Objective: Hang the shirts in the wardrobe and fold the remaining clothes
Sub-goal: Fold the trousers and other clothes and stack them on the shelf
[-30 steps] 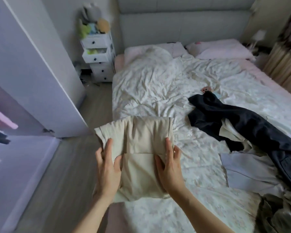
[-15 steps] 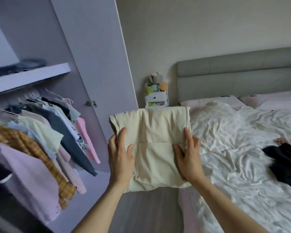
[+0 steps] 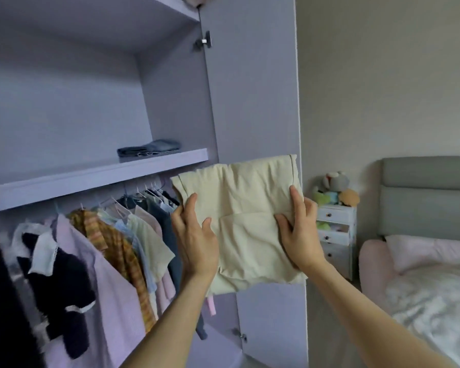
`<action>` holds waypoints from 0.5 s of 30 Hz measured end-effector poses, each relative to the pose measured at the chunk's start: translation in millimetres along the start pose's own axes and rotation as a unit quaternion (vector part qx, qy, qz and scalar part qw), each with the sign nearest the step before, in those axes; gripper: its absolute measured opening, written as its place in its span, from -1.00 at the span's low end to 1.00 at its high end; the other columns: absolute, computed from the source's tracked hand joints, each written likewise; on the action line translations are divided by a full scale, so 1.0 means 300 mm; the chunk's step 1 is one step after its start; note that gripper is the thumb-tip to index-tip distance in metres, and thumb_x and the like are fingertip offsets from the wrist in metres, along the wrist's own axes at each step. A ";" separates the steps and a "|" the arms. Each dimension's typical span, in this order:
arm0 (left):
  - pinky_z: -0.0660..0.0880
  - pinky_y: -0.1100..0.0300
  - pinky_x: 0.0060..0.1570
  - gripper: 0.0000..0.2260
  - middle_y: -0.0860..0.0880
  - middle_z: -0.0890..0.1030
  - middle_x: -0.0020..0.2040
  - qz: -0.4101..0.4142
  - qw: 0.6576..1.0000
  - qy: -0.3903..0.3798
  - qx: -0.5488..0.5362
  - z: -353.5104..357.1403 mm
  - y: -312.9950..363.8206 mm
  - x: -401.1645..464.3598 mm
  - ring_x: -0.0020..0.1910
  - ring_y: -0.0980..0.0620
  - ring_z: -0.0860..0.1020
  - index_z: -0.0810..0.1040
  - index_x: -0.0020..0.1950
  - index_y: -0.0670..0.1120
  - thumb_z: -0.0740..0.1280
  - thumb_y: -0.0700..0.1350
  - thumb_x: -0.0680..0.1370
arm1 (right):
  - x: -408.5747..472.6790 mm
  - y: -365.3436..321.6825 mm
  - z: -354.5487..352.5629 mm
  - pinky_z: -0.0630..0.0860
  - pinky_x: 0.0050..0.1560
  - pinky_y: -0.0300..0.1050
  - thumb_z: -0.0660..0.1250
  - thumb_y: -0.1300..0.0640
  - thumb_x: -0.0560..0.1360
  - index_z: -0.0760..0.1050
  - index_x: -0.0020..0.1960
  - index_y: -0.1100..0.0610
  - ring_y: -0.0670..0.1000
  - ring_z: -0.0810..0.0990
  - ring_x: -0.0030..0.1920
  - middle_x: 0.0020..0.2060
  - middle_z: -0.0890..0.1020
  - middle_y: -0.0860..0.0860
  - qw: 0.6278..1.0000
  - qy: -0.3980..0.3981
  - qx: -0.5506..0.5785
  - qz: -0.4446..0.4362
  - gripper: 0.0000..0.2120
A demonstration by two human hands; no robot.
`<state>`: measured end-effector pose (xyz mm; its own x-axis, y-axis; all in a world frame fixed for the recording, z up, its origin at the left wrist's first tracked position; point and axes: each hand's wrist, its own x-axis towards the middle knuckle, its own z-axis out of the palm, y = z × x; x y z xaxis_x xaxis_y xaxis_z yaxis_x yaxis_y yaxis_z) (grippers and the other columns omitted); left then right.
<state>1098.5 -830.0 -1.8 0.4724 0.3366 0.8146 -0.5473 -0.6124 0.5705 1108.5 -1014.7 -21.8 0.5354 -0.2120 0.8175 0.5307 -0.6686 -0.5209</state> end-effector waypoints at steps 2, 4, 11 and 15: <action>0.39 0.13 0.10 -0.53 -0.19 0.39 0.19 -0.009 0.999 0.030 0.041 0.038 -0.053 0.114 0.16 -0.12 0.43 0.40 0.36 -0.13 0.36 -0.34 0.47 | 0.134 0.022 0.113 0.30 0.08 -0.20 0.25 0.15 0.55 0.08 0.50 0.07 -0.13 0.30 -0.06 0.15 0.24 0.00 0.999 -0.023 0.042 -0.019 -0.41; 0.31 0.24 0.06 -0.53 -0.19 0.37 0.21 -0.022 0.996 0.047 0.070 0.053 -0.097 0.218 0.19 -0.13 0.40 0.39 0.38 -0.12 0.34 -0.33 0.48 | 0.244 0.030 0.217 0.24 0.11 -0.34 0.25 0.18 0.55 0.09 0.50 0.11 -0.19 0.28 -0.06 0.15 0.24 0.03 0.994 -0.050 0.088 -0.047 -0.41; 0.33 0.17 0.14 -0.52 -0.14 0.30 0.27 -0.032 0.980 0.078 0.178 0.038 -0.246 0.618 0.23 -0.12 0.38 0.31 0.43 -0.08 0.30 -0.29 0.53 | 0.615 -0.021 0.634 0.24 0.05 -0.37 0.21 0.08 0.57 0.02 0.52 0.02 -0.22 0.31 -0.12 0.16 0.20 -0.04 0.967 -0.143 0.200 -0.066 -0.40; 0.37 0.13 0.00 -0.52 -0.10 0.28 0.29 -0.046 0.963 0.103 0.246 -0.002 -0.353 0.805 0.23 -0.10 0.38 0.28 0.44 -0.03 0.28 -0.26 0.55 | 0.757 -0.096 0.877 0.26 0.07 -0.26 0.18 0.03 0.58 -0.05 0.52 -0.05 -0.10 0.38 -0.07 0.23 0.20 0.01 0.945 -0.213 0.237 -0.072 -0.39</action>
<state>1270.3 -683.4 134.5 0.3277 0.5089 0.7960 -0.0919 -0.8214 0.5630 1387.6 -856.1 114.5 0.5982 0.2310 0.7674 0.7984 -0.2537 -0.5460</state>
